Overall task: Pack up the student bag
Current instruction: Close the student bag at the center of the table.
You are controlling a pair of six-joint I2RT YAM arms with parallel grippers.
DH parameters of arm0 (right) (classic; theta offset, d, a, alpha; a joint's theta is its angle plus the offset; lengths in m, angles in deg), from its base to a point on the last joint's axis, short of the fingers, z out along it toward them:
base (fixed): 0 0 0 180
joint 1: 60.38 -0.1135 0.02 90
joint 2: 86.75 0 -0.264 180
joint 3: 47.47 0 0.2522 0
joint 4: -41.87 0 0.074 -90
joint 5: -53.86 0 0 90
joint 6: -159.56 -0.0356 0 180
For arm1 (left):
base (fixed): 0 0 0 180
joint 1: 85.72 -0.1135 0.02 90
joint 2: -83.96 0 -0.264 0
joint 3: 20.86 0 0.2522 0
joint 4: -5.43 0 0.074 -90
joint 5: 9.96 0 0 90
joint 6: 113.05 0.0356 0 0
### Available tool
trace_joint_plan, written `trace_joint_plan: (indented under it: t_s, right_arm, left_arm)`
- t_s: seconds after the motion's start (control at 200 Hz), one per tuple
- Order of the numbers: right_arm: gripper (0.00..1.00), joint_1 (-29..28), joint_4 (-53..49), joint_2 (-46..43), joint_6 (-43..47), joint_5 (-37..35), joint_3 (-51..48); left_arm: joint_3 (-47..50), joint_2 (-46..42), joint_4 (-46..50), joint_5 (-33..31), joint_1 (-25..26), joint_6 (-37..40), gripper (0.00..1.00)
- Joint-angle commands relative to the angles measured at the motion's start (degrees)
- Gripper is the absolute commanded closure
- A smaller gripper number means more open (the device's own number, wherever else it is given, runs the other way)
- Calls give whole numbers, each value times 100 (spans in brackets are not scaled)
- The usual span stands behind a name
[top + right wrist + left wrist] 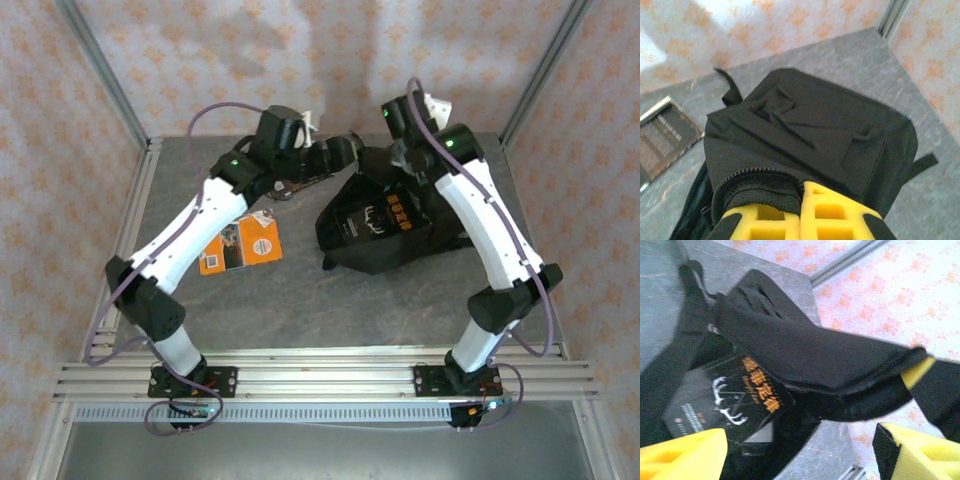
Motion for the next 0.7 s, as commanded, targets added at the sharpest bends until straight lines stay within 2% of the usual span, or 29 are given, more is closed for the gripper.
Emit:
trace_joint_plan:
  t_s: [0.0,0.135,0.255,0.34,0.445,0.455,0.51,0.555,0.58,0.696]
  right_arm:
    - [100,-436,227,-874,-773,-457,-413]
    - [100,-828,374,-1076,-1071,-43,-933]
    - [100,-1114,872,-918,-987,832,-1167]
    - [100,-1377,1089,-527,-557,1723,-852]
    - [100,-1566,369,191,51,2364,-19]
    - [97,-1566,285,237,88,2380,27]
    - [54,-1562,-106,396,303,2152,172]
    - [36,-1545,-307,385,388,1740,176]
    - [30,-1521,-324,319,438,1560,133]
    - [19,-1278,40,-195,684,1016,-264]
  left_arm:
    - [555,-344,324,-145,-156,182,22]
    - [1237,-726,142,109,-185,171,25]
    - [1550,-1114,473,-331,-254,160,26]
    - [1662,-1335,925,-773,-523,39,25]
    - [1897,-1605,1004,-962,-885,-71,25]
    - [1905,-1615,1007,-981,-907,-70,25]
    - [1834,-1597,1112,-1000,-956,-7,25]
    - [1746,-1543,1200,-1037,-952,48,25]
    - [1725,-1527,1212,-1057,-952,50,25]
    - [1566,-1405,1203,-1087,-952,132,25]
